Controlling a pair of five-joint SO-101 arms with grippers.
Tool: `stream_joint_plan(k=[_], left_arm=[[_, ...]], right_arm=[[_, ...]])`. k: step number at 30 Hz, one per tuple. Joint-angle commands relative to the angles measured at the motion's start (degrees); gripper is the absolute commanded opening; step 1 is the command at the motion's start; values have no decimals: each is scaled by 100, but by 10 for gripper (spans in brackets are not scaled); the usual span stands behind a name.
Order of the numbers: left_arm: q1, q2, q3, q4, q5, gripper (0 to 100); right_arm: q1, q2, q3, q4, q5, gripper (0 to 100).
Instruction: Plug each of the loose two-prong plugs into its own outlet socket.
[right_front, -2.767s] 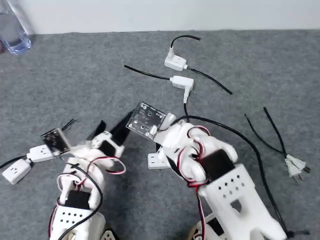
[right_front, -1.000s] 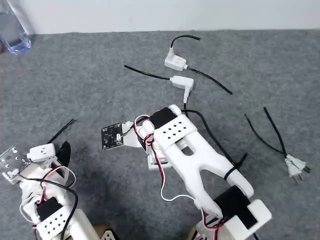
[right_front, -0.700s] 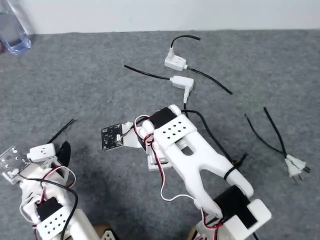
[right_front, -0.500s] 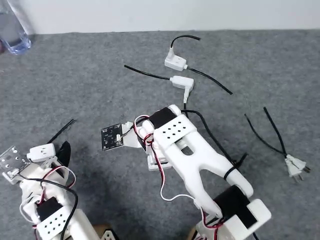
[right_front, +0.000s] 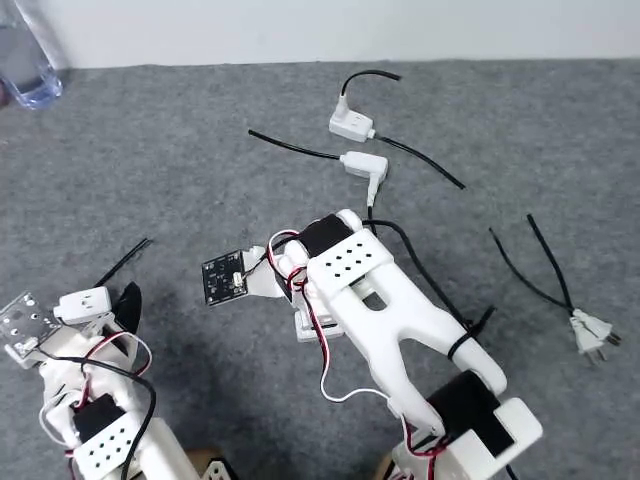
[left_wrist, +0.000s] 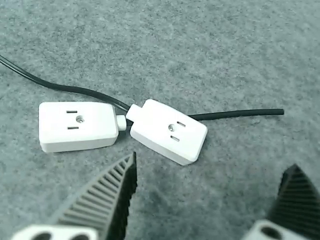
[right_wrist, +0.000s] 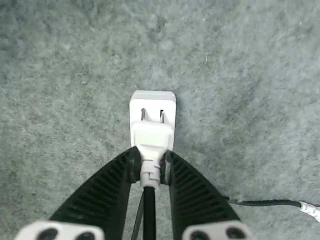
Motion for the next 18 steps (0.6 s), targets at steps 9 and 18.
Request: stream_joint_plan(k=[9,18], left_arm=[[9,-53,-48,-9,-70,415],[9,-53,-48,-9,-70,415]], right_arm=[[92,593,-967,690,334,8],[84,840,-1284,690,431,8]])
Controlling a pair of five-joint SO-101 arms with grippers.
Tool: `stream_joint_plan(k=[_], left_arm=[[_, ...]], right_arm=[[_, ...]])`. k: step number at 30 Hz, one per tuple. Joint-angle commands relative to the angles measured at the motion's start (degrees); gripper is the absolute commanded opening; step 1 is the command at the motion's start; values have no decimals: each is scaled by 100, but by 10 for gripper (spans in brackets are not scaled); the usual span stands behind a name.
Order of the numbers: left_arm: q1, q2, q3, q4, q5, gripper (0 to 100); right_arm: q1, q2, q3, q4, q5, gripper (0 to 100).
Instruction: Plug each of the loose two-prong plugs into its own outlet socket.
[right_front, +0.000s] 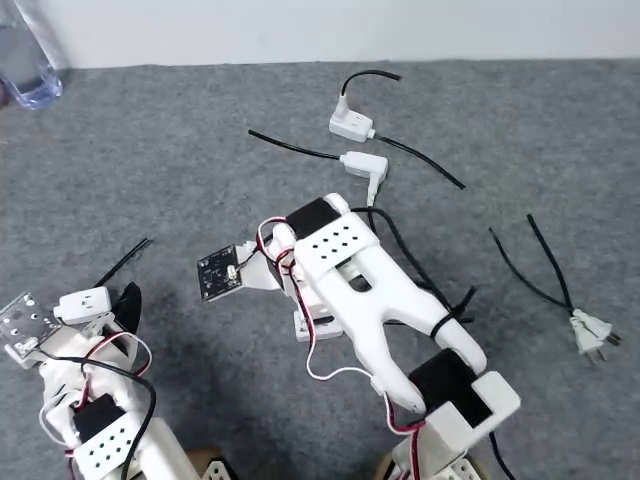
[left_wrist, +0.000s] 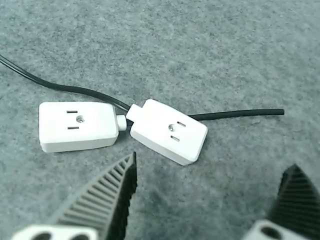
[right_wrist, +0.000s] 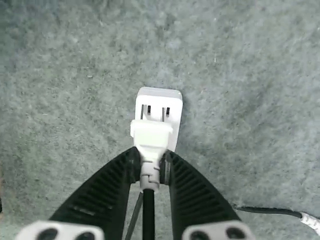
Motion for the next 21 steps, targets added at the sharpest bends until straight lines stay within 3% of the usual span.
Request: stream_joint_plan(k=[1,21], left_arm=[[9,-53,-48,-9,-70,415],[26,-53,-48,-18,-44,415]], right_arm=[[75,-4,-343,101,158,8],[338,84,-571,286,299,8]])
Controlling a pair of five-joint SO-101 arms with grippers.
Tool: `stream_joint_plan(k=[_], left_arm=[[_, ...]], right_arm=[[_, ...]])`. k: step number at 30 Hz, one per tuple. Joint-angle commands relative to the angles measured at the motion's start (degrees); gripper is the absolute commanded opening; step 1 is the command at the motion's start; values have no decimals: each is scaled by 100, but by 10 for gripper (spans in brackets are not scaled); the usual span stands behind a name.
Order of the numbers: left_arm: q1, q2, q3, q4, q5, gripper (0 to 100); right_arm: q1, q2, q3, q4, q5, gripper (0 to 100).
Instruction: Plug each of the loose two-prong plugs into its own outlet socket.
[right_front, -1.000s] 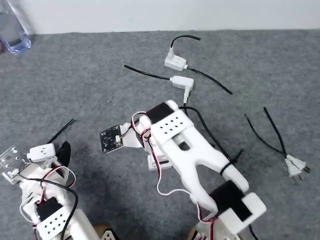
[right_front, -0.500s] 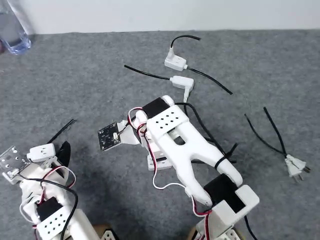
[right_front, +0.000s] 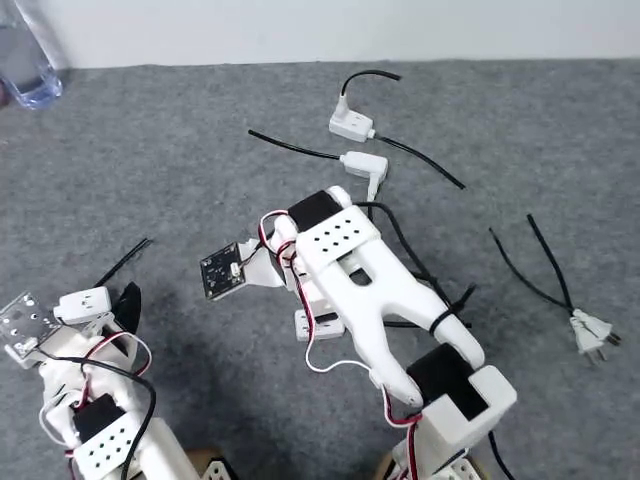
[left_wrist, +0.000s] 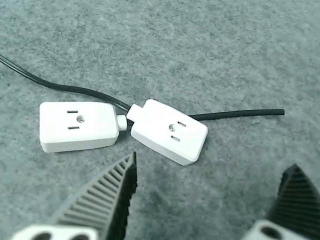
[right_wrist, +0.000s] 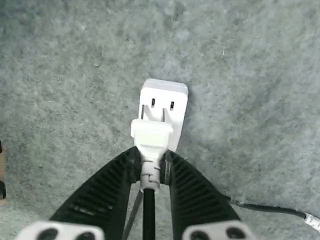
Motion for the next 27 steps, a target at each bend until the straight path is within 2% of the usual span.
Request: stream_joint_plan(k=[1,4,7,12,14,17,19,20,23,27], left_arm=[[88,-53,-48,-26,-35,415],[501,-53,-40,-149,44,415],[774,-53,-40,-255,589,415],[1310,-53,-57,-607,1064,417],[1776,-53,-57,-712,1749,417],[2822,-53,-57,-818,3358,419],[3279,-62,-66,-1231,4431,419],[3385,-62,-66,-1477,4738,419],[3578,-62,-40,-2031,4985,419],[3886,-62,-40,-2119,5319,419]], right_arm=[[268,-127,-413,-66,9,8],[347,-418,-659,-75,-299,8],[259,-655,-651,-57,-580,8],[207,-901,-440,-127,-1073,8],[242,-1007,-413,-233,-1301,8],[233,-1226,-413,-453,-1890,8],[163,-1367,-413,-514,-2215,8],[92,-1420,-404,-558,-2382,8],[-40,-1473,-404,-620,-2831,8],[-251,-1481,-404,-576,-3015,8]])
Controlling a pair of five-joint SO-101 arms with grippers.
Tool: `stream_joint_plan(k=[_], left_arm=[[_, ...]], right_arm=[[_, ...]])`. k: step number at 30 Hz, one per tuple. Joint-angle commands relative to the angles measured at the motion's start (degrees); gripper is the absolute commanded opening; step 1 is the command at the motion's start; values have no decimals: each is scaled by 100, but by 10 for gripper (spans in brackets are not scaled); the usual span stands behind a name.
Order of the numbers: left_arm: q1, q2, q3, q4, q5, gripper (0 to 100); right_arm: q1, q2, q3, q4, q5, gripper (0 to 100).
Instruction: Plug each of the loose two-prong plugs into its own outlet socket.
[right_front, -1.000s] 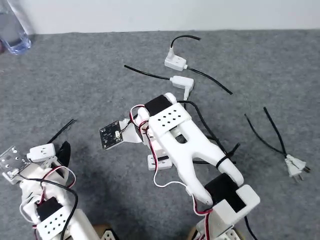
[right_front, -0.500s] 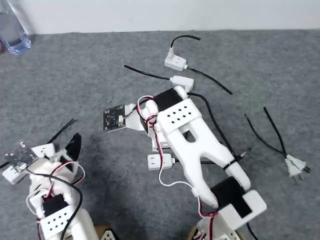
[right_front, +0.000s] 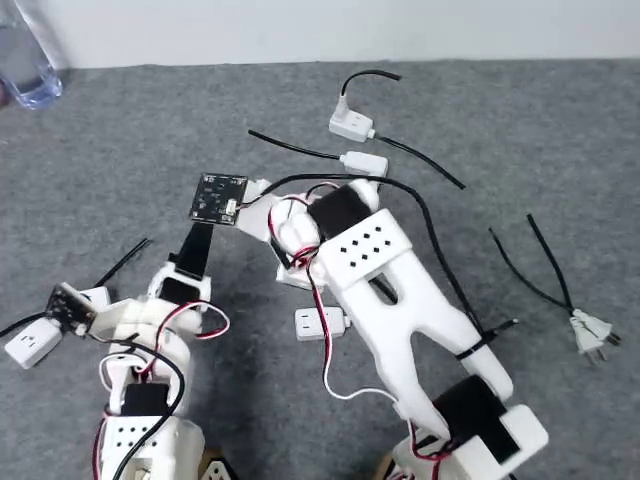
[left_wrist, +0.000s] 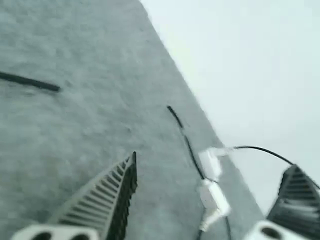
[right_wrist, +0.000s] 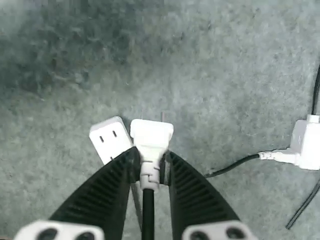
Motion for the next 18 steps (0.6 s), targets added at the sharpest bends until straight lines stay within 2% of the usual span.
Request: stream_joint_plan(k=[1,11,18], left_arm=[[220,-62,-40,-202,255,419],[246,-53,-40,-26,246,419],[396,-18,-40,18,246,419]], right_arm=[[-207,-286,-53,-40,-167,8],[-268,-356,-554,-84,-475,8],[-646,-321,-1037,-92,-730,8]])
